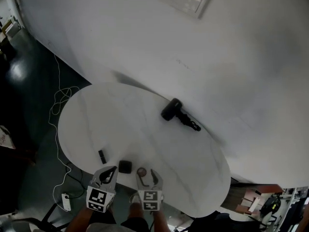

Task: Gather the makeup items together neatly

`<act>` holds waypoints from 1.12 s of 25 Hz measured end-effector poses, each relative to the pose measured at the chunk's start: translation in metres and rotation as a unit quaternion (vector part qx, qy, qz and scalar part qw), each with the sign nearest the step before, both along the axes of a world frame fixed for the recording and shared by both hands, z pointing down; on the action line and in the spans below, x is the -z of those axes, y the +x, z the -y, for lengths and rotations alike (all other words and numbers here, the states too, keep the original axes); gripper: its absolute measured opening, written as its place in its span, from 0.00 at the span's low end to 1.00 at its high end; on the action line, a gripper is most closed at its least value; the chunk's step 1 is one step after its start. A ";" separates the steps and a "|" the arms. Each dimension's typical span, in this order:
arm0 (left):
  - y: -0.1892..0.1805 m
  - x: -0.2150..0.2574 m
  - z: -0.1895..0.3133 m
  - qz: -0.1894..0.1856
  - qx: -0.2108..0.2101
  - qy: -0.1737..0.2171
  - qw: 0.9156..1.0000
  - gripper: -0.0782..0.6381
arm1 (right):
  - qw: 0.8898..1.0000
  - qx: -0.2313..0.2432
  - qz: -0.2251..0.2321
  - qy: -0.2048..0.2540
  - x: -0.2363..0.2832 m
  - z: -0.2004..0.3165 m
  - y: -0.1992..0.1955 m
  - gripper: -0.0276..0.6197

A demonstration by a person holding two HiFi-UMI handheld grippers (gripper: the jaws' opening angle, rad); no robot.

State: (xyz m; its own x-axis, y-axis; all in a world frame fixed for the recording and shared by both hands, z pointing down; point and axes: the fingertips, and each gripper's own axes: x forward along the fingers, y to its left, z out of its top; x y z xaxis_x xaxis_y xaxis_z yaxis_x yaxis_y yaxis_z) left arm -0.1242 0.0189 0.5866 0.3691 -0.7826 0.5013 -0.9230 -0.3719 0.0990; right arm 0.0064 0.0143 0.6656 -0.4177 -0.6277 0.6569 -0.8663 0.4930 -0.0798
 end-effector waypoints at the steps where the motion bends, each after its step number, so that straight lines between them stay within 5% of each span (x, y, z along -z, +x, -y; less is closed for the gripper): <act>1: 0.001 0.007 0.004 -0.003 -0.002 0.007 1.000 0.12 | 1.000 -0.004 0.005 0.009 0.008 0.003 0.002 0.46; 11: 0.031 0.082 0.039 -0.013 -0.047 0.079 0.996 0.12 | 0.992 -0.072 0.022 0.097 0.100 0.033 0.044 0.46; 19: 0.070 0.147 0.063 -0.034 -0.106 0.147 0.983 0.12 | 0.969 -0.165 0.020 0.184 0.176 0.042 0.095 0.23; 28: 0.108 0.180 0.066 -0.050 -0.165 0.181 0.968 0.12 | 0.945 -0.221 -0.004 0.242 0.225 0.029 0.130 0.10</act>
State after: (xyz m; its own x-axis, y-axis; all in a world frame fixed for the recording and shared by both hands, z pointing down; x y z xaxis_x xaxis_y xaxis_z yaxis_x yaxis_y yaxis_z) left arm -0.0166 -0.0466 0.4065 0.6609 -0.7322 0.1646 -0.7410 -0.6714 -0.0113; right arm 0.1362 -0.0151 0.4410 -0.0403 -0.9676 0.2494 -0.9959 0.0592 0.0689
